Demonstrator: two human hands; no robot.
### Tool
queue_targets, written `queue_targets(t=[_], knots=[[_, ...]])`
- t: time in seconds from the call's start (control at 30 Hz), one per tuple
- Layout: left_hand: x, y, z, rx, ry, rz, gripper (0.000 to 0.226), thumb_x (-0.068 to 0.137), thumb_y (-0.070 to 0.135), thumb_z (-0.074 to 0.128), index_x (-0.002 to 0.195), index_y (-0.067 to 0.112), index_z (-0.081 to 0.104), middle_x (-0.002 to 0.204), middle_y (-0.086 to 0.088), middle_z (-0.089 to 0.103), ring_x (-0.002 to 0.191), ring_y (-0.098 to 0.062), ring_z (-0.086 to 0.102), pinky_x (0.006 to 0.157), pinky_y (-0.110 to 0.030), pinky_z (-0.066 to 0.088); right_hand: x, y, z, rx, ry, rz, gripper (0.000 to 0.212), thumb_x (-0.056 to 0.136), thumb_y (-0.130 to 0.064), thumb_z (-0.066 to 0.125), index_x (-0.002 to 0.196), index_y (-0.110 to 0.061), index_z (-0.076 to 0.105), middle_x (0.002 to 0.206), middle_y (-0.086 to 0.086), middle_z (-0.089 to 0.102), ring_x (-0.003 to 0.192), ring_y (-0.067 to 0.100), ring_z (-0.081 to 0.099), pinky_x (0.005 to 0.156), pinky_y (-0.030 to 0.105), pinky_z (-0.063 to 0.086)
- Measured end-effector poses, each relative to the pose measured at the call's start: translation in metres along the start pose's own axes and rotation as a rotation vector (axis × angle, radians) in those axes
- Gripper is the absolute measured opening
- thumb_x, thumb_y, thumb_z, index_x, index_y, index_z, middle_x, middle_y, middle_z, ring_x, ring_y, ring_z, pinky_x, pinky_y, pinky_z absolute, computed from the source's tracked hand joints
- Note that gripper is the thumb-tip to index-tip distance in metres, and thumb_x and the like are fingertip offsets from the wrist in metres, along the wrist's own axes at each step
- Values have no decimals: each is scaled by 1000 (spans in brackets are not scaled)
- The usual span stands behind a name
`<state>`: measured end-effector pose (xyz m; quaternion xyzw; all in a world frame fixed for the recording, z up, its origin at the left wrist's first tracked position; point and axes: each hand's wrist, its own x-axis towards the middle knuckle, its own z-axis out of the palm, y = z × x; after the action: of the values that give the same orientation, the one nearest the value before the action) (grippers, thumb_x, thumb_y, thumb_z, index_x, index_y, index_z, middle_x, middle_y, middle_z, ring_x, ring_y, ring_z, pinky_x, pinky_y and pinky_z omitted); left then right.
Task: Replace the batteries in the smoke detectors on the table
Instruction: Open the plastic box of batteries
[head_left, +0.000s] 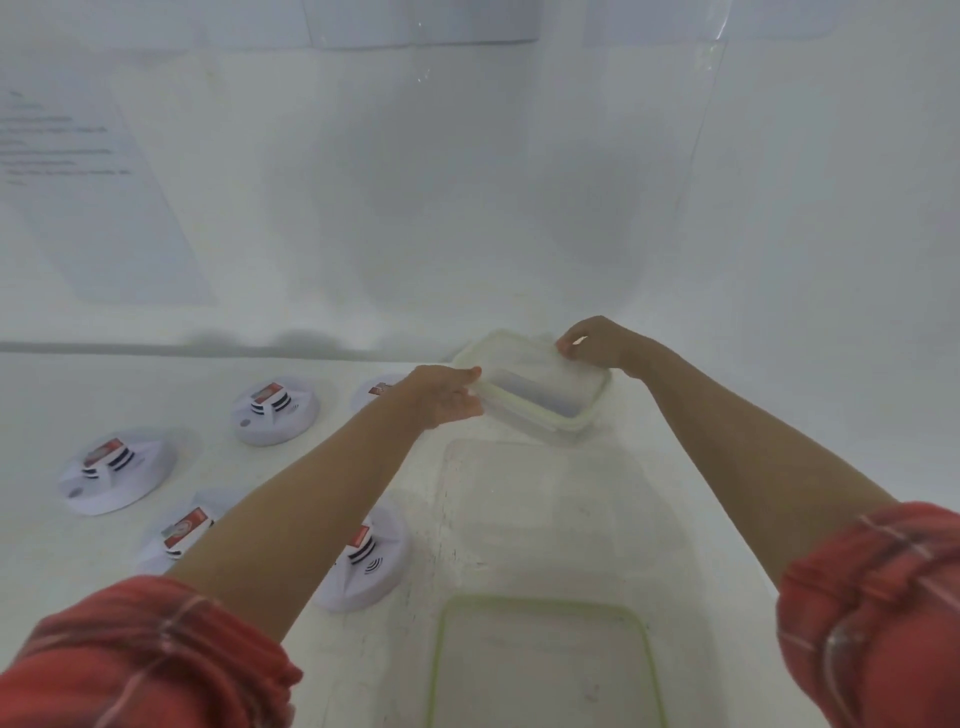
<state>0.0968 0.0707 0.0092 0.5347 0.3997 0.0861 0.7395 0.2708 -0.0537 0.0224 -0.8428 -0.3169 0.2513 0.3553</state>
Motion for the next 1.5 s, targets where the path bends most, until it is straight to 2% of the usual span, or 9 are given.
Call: queue_targets(t=[0.2,0.33,0.47,0.63,0.83,1.0,1.17,1.33,1.5], knots=[[8,-6,16,-99,14,-32,42,92,3,53,131,-7,43,116,-14,51,127,-35,47,100,-46,41,1,11,-3,180,-68,204,33,94,-33,52,99,-1,58,85,12,57,74,25,56,65,27,47],[7,-4,22,-74,30,-47,33,94,5,52,125,-4,46,86,-8,50,124,-33,50,95,-46,41,0,10,-6,373,-178,311,31,93,-23,54,109,3,51,85,12,60,71,22,60,51,25,54],[1,-1,24,-127,34,-79,5,95,6,50,95,1,48,82,-8,48,80,-23,54,90,-41,42,4,8,-9,478,-235,429,32,95,-22,51,115,3,46,94,14,57,82,27,59,82,37,50],[4,0,25,-56,101,-19,37,94,6,52,128,-5,46,124,-15,53,117,-32,53,97,-48,46,6,10,-9,493,-288,486,43,96,-28,49,127,1,47,121,12,53,109,25,52,94,38,43],[7,1,23,-22,99,-21,38,93,5,52,129,-6,45,134,-18,49,123,-32,51,100,-45,45,9,8,-11,551,-326,491,20,96,-19,48,88,-2,55,92,8,60,87,24,57,96,39,39],[11,-2,27,-16,114,-47,18,94,1,50,111,-4,51,108,-16,51,111,-31,52,102,-46,43,13,-1,-7,139,-19,262,28,86,-16,65,67,-10,46,64,7,43,60,17,43,52,21,41],[2,6,20,139,151,-54,50,93,12,55,139,4,37,147,-11,34,135,-28,35,107,-41,35,-3,7,-9,19,61,184,47,88,-40,59,114,-1,56,95,16,54,72,26,52,65,31,43],[10,14,8,108,153,97,30,95,23,53,122,10,48,90,-4,48,79,-19,48,69,-28,39,-42,1,-31,44,-236,503,74,91,-39,54,142,3,22,114,34,58,83,37,66,82,45,52],[8,17,5,68,96,80,22,95,16,53,75,8,49,73,-8,44,64,-18,43,60,-32,43,-47,11,-32,303,-196,494,21,86,-10,64,95,3,50,70,17,61,49,25,63,55,34,55]])
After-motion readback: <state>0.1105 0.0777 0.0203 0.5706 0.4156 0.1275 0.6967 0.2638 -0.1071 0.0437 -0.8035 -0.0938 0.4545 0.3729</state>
